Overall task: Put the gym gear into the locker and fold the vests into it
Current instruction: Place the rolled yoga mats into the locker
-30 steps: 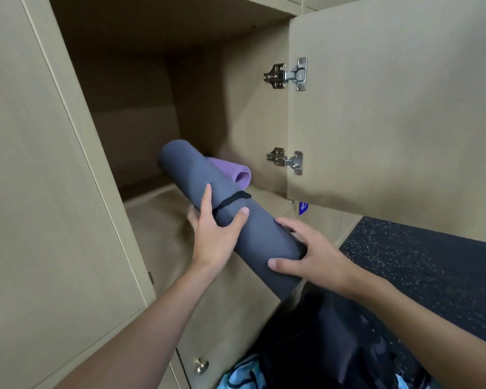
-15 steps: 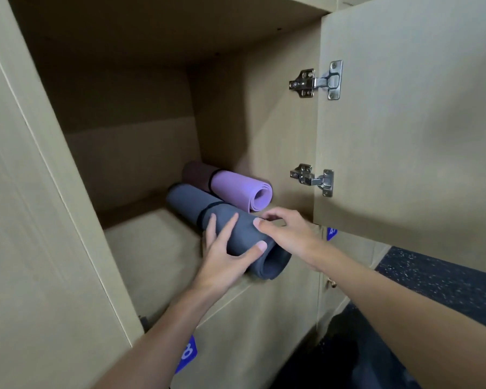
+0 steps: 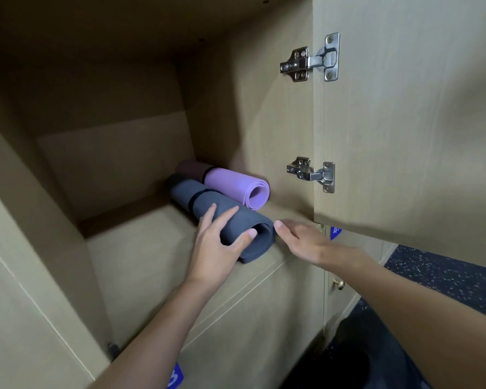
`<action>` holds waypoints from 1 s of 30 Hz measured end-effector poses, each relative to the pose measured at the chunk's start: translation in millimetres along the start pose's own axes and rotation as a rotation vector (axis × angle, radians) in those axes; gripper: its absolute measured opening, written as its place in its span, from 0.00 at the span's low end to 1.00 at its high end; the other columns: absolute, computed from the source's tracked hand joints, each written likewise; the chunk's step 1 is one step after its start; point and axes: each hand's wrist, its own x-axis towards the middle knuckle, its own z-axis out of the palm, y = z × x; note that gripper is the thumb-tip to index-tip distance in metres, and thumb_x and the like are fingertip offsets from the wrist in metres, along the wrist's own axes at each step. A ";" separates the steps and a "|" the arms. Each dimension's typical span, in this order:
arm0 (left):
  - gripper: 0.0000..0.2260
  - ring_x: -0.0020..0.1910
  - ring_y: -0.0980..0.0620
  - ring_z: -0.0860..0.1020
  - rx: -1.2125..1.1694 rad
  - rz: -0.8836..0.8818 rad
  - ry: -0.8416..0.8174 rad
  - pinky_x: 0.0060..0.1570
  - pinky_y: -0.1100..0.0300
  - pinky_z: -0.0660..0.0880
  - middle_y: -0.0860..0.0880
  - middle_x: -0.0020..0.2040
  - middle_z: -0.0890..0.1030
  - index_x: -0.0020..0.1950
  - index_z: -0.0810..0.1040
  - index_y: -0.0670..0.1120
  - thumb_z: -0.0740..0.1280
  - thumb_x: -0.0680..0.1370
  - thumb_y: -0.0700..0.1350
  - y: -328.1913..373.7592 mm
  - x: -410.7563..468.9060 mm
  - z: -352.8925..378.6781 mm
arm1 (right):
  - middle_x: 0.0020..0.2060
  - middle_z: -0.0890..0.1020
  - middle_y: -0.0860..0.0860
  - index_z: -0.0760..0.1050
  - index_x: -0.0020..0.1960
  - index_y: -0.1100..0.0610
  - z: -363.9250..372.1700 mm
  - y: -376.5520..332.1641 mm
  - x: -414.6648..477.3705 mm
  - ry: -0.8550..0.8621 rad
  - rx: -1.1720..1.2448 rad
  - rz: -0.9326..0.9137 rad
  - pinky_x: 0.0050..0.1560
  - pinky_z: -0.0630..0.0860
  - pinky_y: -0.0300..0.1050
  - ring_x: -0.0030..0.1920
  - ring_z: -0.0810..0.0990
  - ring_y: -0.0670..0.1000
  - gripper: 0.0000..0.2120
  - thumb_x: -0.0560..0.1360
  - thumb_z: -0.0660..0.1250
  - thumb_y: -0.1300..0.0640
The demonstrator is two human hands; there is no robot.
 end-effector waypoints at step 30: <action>0.28 0.73 0.55 0.62 0.006 -0.160 0.146 0.59 0.74 0.55 0.45 0.77 0.57 0.74 0.71 0.53 0.75 0.75 0.48 -37.3 88.1 10.2 | 0.79 0.52 0.40 0.57 0.77 0.39 -1.6 3.5 8.8 -0.140 -0.238 -0.030 0.75 0.42 0.45 0.78 0.46 0.44 0.38 0.71 0.62 0.28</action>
